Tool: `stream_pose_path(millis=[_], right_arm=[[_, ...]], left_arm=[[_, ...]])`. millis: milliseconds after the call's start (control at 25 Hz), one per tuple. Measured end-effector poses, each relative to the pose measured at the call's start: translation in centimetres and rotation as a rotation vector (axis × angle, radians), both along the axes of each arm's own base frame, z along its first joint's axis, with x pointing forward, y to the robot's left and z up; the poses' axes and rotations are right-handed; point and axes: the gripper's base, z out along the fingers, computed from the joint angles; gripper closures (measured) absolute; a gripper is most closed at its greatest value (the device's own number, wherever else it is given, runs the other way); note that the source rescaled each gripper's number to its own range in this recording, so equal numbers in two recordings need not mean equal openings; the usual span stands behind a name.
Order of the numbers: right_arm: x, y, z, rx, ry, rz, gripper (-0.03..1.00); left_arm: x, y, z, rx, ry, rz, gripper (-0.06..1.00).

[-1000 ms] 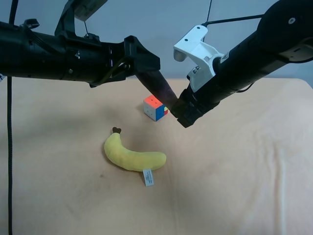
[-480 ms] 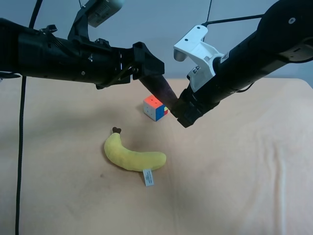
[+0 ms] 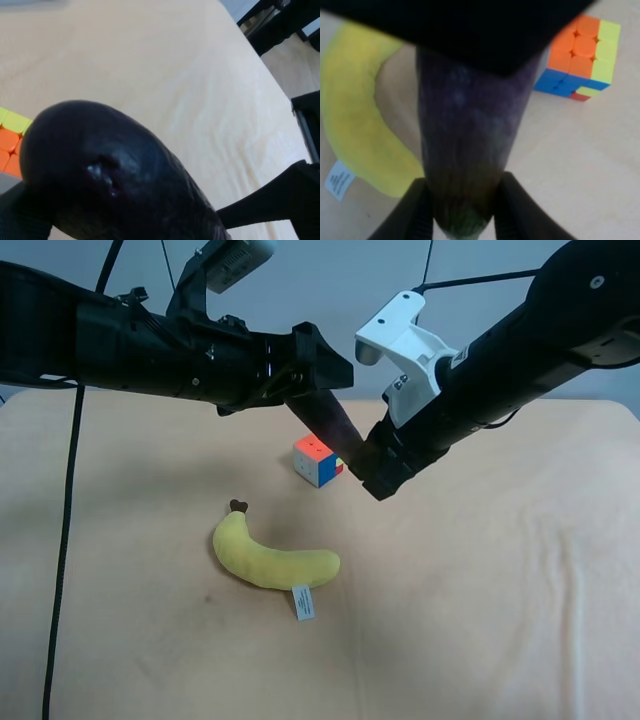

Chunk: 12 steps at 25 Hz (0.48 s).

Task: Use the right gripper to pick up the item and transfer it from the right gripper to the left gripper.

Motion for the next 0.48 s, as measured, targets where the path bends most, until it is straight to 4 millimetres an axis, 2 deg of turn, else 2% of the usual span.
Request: stream_pose_path(millis=[320, 480], right_arm=[[0.0, 0.0, 0.0, 0.000, 0.000, 0.000, 0.97], [0.0, 0.0, 0.0, 0.000, 0.000, 0.000, 0.97]], left_arm=[[0.8, -0.5, -1.3, 0.023, 0.023, -0.005, 0.09], [1.0, -0.6, -1.0, 0.020, 0.013, -0.006, 0.11]])
